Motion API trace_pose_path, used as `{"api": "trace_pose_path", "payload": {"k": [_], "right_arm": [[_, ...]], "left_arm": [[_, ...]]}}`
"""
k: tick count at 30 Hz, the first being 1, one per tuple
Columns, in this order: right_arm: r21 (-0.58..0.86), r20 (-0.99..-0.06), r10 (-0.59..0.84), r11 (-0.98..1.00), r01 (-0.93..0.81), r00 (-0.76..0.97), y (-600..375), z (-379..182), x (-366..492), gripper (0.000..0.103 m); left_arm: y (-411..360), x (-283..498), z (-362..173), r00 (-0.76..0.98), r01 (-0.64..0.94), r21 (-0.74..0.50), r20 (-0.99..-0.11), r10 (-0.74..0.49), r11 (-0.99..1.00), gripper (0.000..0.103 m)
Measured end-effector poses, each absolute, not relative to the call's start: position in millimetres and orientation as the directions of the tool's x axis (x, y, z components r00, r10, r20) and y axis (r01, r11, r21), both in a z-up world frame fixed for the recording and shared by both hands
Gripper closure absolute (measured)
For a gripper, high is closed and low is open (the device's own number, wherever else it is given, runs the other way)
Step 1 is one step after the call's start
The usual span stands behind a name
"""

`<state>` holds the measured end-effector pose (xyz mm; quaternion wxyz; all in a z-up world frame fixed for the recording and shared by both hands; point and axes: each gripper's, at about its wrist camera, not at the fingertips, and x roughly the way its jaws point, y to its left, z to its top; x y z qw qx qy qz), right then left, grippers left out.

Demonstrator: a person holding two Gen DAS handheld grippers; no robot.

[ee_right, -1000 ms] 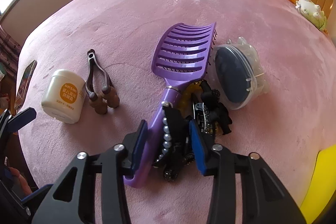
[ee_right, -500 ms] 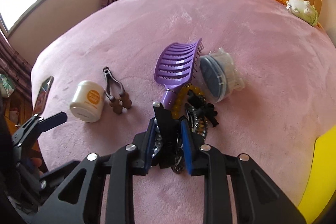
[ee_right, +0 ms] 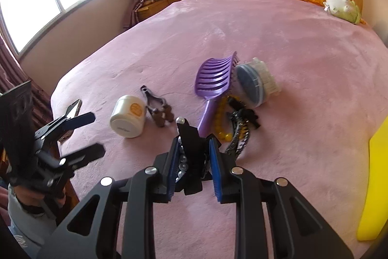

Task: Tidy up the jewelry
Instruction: 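Close the left tool on the white jar while the right tool holds the black clip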

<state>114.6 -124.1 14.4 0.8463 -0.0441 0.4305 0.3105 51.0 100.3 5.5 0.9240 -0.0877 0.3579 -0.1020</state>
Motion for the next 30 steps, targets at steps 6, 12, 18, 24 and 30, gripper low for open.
{"api": "trace_pose_path", "payload": {"k": [6, 12, 18, 24, 30], "right_arm": [[0.194, -0.763, 0.491, 0.794, -0.576, 0.421, -122.9, 8.6, 109.6, 0.077], [0.191, -0.763, 0.488, 0.797, -0.573, 0.424, -129.2, 10.0, 109.6, 0.077], [0.195, -0.764, 0.494, 0.789, -0.583, 0.414, -123.2, 10.9, 109.1, 0.077], [0.194, -0.779, 0.496, 0.772, -0.605, 0.384, -111.6, 4.3, 109.0, 0.077], [0.180, -0.787, 0.489, 0.765, -0.618, 0.376, -104.8, 4.9, 105.4, 0.077]], "left_arm": [[106.6, 73.5, -0.9, 0.718, 0.111, -0.217, -0.658, -0.229, 0.970, 0.007], [118.7, 99.0, -22.2, 0.679, 0.189, -0.161, -0.691, -0.247, 0.969, 0.007], [115.3, 106.7, -40.2, 0.595, 0.298, -0.182, -0.732, -0.332, 0.937, 0.007], [100.6, 80.5, -27.4, 0.639, 0.302, -0.213, -0.678, -0.364, 0.929, 0.007], [86.6, 96.2, -43.6, 0.618, 0.268, -0.103, -0.744, -0.253, 0.958, 0.007]]}}
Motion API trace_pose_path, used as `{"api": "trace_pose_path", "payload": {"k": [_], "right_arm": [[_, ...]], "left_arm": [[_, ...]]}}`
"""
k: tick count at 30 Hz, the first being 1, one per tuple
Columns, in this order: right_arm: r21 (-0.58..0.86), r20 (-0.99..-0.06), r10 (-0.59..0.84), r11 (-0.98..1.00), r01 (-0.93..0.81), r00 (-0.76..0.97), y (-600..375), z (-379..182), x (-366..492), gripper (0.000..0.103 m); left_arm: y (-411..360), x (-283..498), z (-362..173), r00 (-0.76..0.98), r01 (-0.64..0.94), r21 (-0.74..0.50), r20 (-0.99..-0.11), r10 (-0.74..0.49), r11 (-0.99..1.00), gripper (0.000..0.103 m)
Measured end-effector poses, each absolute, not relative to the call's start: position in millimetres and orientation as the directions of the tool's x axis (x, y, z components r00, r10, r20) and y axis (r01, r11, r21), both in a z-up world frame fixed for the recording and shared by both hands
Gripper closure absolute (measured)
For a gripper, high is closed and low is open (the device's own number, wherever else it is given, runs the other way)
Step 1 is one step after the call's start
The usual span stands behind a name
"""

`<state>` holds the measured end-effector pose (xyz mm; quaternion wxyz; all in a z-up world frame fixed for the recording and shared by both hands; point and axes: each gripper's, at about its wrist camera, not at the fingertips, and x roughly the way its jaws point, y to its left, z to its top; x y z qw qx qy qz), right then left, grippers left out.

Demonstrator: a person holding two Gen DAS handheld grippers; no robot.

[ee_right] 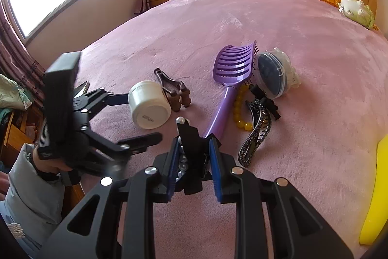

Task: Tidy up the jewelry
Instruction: 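Close the left tool on the white jar while the right tool holds the black clip, then carry the white jar in the left tool and black clip in the right tool over the bin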

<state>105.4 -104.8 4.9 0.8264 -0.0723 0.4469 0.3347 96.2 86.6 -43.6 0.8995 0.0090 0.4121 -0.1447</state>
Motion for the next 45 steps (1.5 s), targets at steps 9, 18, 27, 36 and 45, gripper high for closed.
{"api": "trace_pose_path", "payload": {"k": [9, 18, 27, 36, 45], "right_arm": [[0.170, -0.790, 0.482, 0.766, -0.620, 0.379, -104.8, 6.6, 102.9, 0.077], [0.162, -0.793, 0.481, 0.758, -0.632, 0.374, -102.0, 8.4, 97.3, 0.077], [0.169, -0.797, 0.482, 0.757, -0.631, 0.365, -102.3, 3.8, 95.8, 0.077], [0.193, -0.775, 0.506, 0.760, -0.621, 0.379, -120.7, 10.4, 94.3, 0.077], [0.239, -0.738, 0.521, 0.796, -0.556, 0.428, -180.3, 19.5, 94.7, 0.077]], "left_arm": [[83.2, 91.9, -38.9, 0.651, 0.250, -0.022, -0.737, -0.185, 0.968, 0.030], [97.4, 90.7, -34.4, 0.654, 0.183, -0.073, -0.736, -0.177, 0.980, 0.044], [94.1, 81.3, -16.1, 0.686, 0.175, -0.107, -0.700, -0.199, 0.979, 0.045], [65.2, 73.4, 22.4, 0.721, 0.224, -0.083, -0.656, -0.222, 0.971, 0.045], [8.4, 83.8, 37.2, 0.707, 0.284, -0.064, -0.660, -0.254, 0.957, 0.045]]}}
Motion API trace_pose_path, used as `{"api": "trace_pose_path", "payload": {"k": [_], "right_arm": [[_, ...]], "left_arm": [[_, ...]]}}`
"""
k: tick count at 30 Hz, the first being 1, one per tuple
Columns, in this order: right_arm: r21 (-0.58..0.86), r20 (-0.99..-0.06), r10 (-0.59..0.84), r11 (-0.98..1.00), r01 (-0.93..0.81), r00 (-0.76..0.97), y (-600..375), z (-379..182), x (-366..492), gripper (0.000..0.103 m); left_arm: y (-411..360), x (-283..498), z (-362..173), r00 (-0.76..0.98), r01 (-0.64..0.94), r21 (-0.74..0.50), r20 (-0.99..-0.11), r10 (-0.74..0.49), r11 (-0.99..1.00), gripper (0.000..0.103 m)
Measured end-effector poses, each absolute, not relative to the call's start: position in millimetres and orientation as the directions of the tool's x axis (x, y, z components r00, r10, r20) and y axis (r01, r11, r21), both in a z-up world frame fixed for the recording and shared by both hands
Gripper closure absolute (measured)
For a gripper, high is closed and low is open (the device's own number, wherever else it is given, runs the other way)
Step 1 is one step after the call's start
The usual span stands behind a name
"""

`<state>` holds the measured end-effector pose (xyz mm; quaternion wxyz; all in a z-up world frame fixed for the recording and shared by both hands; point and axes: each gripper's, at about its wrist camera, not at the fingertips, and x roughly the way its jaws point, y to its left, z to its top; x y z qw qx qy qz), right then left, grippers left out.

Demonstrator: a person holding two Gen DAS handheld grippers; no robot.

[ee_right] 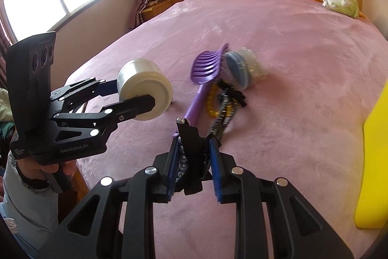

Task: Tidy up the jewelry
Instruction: 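Carry the white jar in the left tool and black clip in the right tool over the bin, then open the right tool to drop the black bow clip into the bin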

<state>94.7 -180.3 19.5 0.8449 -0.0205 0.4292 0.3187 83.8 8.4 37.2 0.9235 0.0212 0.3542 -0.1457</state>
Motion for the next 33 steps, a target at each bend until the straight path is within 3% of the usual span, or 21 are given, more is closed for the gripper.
{"api": "trace_pose_path", "payload": {"k": [11, 18, 25, 29, 33], "right_arm": [[0.286, -0.608, 0.502, 0.861, -0.420, 0.615, -319.4, 75.0, 95.2, 0.077], [0.264, -0.545, 0.379, 0.924, -0.275, 0.748, -427.5, 110.2, 103.9, 0.077], [0.227, -0.728, 0.242, 0.968, -0.107, 0.641, -504.2, 65.5, 147.0, 0.077], [0.179, -0.845, 0.205, 0.979, -0.100, 0.494, -513.7, 40.3, 172.8, 0.077], [0.150, -0.903, 0.184, 0.982, -0.118, 0.388, -511.2, 30.1, 189.8, 0.077]], "left_arm": [[-113.9, 110.5, 82.4, 0.709, 0.424, -0.012, -0.618, -0.340, 0.906, 0.045], [-203.7, 137.1, 108.8, 0.678, 0.539, 0.009, -0.599, -0.427, 0.842, 0.045], [-286.3, 159.1, 90.5, 0.569, 0.647, -0.019, -0.654, -0.498, 0.763, 0.045], [-308.6, 163.5, 75.0, 0.525, 0.673, -0.032, -0.683, -0.508, 0.739, 0.045], [-319.0, 171.4, 63.4, 0.490, 0.678, -0.054, -0.711, -0.505, 0.733, 0.045]]}}
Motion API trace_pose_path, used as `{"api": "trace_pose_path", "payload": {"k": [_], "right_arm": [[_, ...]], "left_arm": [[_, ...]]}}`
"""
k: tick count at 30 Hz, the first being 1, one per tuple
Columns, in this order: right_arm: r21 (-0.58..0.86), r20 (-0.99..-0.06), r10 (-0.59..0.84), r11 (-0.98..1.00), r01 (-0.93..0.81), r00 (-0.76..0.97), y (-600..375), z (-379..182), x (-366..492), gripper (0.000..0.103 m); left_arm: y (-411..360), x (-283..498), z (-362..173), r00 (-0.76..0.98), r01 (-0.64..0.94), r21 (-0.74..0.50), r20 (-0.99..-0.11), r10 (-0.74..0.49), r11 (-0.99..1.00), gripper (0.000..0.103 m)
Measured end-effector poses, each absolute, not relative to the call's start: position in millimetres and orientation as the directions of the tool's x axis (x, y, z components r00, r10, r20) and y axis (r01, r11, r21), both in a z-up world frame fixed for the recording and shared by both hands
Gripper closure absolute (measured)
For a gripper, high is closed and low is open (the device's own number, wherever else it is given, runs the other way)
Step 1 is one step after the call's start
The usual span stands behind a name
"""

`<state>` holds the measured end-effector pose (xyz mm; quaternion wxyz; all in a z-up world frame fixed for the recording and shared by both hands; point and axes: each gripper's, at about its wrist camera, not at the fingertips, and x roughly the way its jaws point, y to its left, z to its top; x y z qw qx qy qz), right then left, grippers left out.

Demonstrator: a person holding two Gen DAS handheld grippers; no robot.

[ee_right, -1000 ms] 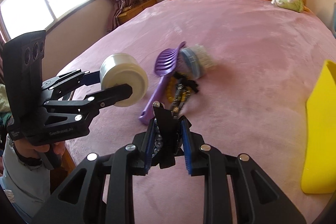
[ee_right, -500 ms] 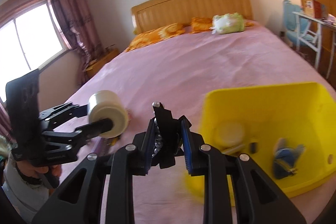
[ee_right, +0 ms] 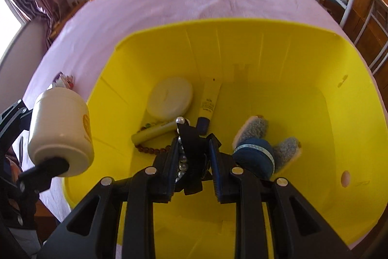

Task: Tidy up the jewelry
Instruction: 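Open the right tool to drop the black bow clip into the bin, then lower the white jar into the bin and open the left tool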

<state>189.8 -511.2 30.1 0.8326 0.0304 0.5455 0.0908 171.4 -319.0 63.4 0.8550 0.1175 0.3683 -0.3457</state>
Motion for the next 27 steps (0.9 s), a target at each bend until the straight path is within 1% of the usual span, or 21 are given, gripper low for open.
{"api": "trace_pose_path", "payload": {"k": [7, 16, 18, 19, 20, 21, 22, 23, 24, 25, 26, 27], "right_arm": [[0.107, -0.959, 0.141, 0.983, -0.149, 0.245, -503.9, 14.9, 207.2, 0.077], [0.031, -0.980, 0.065, 0.984, -0.177, 0.187, -496.9, 6.0, 209.1, 0.076], [0.017, -0.982, 0.048, 0.986, -0.166, 0.185, -499.0, 5.6, 210.1, 0.068], [0.025, -0.977, 0.055, 0.988, -0.151, 0.204, -502.5, 9.7, 210.2, 0.060], [0.036, -0.969, 0.069, 0.990, -0.138, 0.237, -506.0, 16.1, 209.0, 0.049], [0.047, -0.958, 0.080, 0.991, -0.125, 0.276, -510.9, 20.7, 208.2, 0.042], [0.059, -0.939, 0.091, 0.993, -0.105, 0.331, -515.5, 30.0, 205.4, 0.029], [0.075, -0.908, 0.100, 0.994, -0.078, 0.407, -521.5, 42.2, 200.3, 0.020], [0.096, -0.870, 0.111, 0.994, -0.055, 0.480, -527.3, 53.6, 194.0, 0.016], [0.117, -0.838, 0.120, 0.992, -0.040, 0.532, -532.6, 61.6, 189.3, 0.008], [0.143, -0.792, 0.123, 0.990, -0.014, 0.598, -539.1, 70.9, 180.8, 0.008], [0.152, -0.770, 0.117, 0.988, 0.002, 0.627, -542.6, 75.5, 175.9, 0.008]], "left_arm": [[-321.5, 177.8, 61.8, 0.482, 0.677, -0.055, -0.721, -0.498, 0.734, 0.045], [-322.2, 172.3, 61.7, 0.473, 0.682, -0.062, -0.723, -0.504, 0.729, 0.045], [-320.5, 172.2, 63.4, 0.477, 0.680, -0.068, -0.715, -0.511, 0.730, 0.045], [-319.0, 172.0, 64.1, 0.479, 0.678, -0.075, -0.710, -0.517, 0.731, 0.045], [-317.3, 171.6, 64.2, 0.478, 0.676, -0.084, -0.706, -0.523, 0.732, 0.045], [-316.0, 170.9, 63.7, 0.476, 0.676, -0.088, -0.706, -0.524, 0.732, 0.045], [-315.4, 170.1, 63.1, 0.476, 0.675, -0.085, -0.708, -0.522, 0.733, 0.045], [-314.8, 169.2, 62.9, 0.476, 0.678, -0.082, -0.708, -0.522, 0.730, 0.045], [-315.4, 169.3, 63.2, 0.475, 0.680, -0.080, -0.709, -0.521, 0.729, 0.045], [-316.4, 169.3, 63.6, 0.475, 0.682, -0.077, -0.711, -0.519, 0.728, 0.045], [-318.2, 170.0, 64.1, 0.476, 0.681, -0.071, -0.714, -0.514, 0.729, 0.045], [-319.9, 171.0, 64.0, 0.477, 0.680, -0.067, -0.716, -0.510, 0.730, 0.045]]}}
